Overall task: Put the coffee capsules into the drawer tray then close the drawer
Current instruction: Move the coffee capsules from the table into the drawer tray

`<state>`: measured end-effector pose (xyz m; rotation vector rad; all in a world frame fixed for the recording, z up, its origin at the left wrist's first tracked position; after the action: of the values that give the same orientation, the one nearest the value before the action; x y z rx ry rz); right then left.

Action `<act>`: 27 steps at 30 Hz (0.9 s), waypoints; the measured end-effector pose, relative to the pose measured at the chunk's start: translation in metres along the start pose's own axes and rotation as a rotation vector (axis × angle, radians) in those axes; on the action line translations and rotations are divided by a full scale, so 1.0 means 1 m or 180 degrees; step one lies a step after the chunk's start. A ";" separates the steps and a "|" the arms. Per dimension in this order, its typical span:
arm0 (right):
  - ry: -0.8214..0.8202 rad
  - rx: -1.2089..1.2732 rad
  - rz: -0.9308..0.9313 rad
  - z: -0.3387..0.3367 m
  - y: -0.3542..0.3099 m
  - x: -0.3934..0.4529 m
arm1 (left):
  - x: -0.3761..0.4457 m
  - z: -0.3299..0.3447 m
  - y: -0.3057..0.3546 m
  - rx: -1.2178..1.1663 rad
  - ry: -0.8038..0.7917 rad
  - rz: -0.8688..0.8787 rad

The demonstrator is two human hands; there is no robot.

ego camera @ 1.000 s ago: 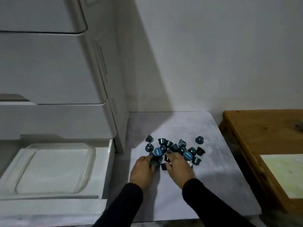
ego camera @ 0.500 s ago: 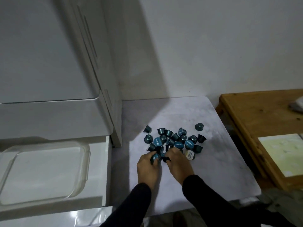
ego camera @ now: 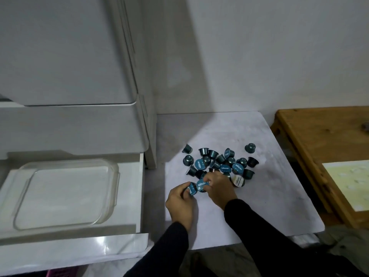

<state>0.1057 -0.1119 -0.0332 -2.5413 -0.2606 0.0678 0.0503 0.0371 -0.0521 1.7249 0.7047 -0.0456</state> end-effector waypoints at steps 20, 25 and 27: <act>-0.0006 0.1953 0.0041 -0.111 -0.088 0.038 | -0.033 -0.090 0.148 -0.0385 -0.0341 0.0809; -0.0518 0.2176 -0.0399 -0.087 -0.189 0.033 | -0.003 -0.190 0.166 0.0260 -0.0631 0.1079; -0.0814 0.2160 -0.0580 -0.055 -0.233 0.031 | 0.020 -0.236 0.158 0.0766 -0.0658 0.1073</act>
<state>0.1021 0.0539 0.1426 -1.8243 -0.4761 0.3496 0.0630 0.2415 0.1463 2.0157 0.2579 -0.0759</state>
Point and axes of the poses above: each hand's wrist, its own x-axis towards the middle knuckle, its own z-axis out of the palm, y = z × x, the point moved 9 cm from there along x, towards the middle knuckle, and after that the axes turned 9 degrees about -z, right-handed, at the moved point
